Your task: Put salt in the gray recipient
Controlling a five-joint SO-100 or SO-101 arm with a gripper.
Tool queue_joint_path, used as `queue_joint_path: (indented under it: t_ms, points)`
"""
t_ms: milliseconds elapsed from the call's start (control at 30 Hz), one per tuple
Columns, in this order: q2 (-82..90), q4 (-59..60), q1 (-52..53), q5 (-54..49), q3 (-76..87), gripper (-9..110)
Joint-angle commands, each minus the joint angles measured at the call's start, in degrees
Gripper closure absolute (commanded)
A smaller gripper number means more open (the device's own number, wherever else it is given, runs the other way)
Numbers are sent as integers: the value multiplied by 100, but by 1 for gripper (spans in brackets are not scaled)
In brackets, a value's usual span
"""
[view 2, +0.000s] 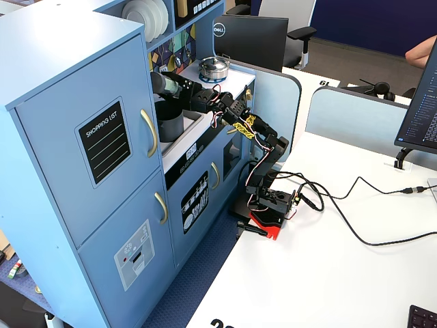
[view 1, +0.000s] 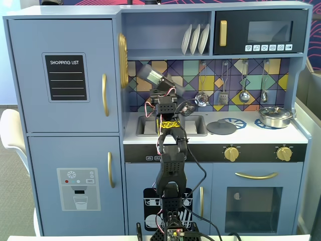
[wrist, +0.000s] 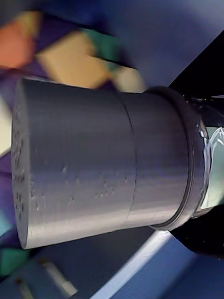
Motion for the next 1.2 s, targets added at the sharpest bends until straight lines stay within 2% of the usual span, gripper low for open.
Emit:
queue_joint_path:
  t_ms: [0,233,400,533,900,1167]
  points:
    - [-114,-255,-316,747,-686,101]
    - [-545,-396,-220,1310,-958,101]
    - [-316,-18,352,1529,-185,101]
    - [-290,-158,255,1485,70,101]
    - [-1292,-290,-466,1336,-1898,101]
    - [-606,35,149,1345,-457,101]
